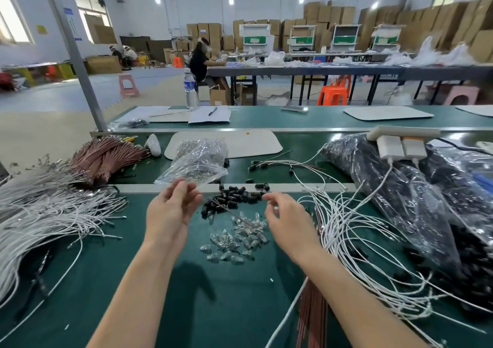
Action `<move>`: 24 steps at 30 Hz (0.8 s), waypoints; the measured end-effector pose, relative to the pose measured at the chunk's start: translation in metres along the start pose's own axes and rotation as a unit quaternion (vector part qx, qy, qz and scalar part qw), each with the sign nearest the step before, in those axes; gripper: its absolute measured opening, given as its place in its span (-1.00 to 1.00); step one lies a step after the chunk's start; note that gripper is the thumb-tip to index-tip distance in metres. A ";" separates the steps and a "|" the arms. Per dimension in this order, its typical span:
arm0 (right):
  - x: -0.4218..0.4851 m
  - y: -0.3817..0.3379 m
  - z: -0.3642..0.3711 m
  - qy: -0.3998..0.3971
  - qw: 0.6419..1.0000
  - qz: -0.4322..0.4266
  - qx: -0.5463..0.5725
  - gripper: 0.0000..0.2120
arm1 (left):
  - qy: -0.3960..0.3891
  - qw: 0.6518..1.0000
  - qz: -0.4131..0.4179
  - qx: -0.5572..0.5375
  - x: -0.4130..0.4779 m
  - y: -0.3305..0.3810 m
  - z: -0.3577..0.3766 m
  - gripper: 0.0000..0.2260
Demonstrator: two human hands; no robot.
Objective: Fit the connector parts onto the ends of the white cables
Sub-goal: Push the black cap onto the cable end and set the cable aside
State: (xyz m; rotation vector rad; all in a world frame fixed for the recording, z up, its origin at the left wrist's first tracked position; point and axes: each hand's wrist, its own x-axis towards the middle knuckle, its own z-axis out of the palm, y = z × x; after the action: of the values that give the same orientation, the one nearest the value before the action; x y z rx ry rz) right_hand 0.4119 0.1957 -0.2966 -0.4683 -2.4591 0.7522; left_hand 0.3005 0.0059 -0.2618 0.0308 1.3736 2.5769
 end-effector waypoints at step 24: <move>0.020 -0.026 0.038 -0.059 0.805 0.232 0.543 -0.84 | -0.104 0.791 0.398 0.453 -0.020 -0.044 -0.017 -0.74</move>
State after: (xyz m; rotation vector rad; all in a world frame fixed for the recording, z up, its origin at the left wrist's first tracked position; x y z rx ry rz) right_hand 0.3699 0.1687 -0.3013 -0.5407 -1.5642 2.2191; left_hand 0.3255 0.0114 -0.3062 1.2336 2.7571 1.9244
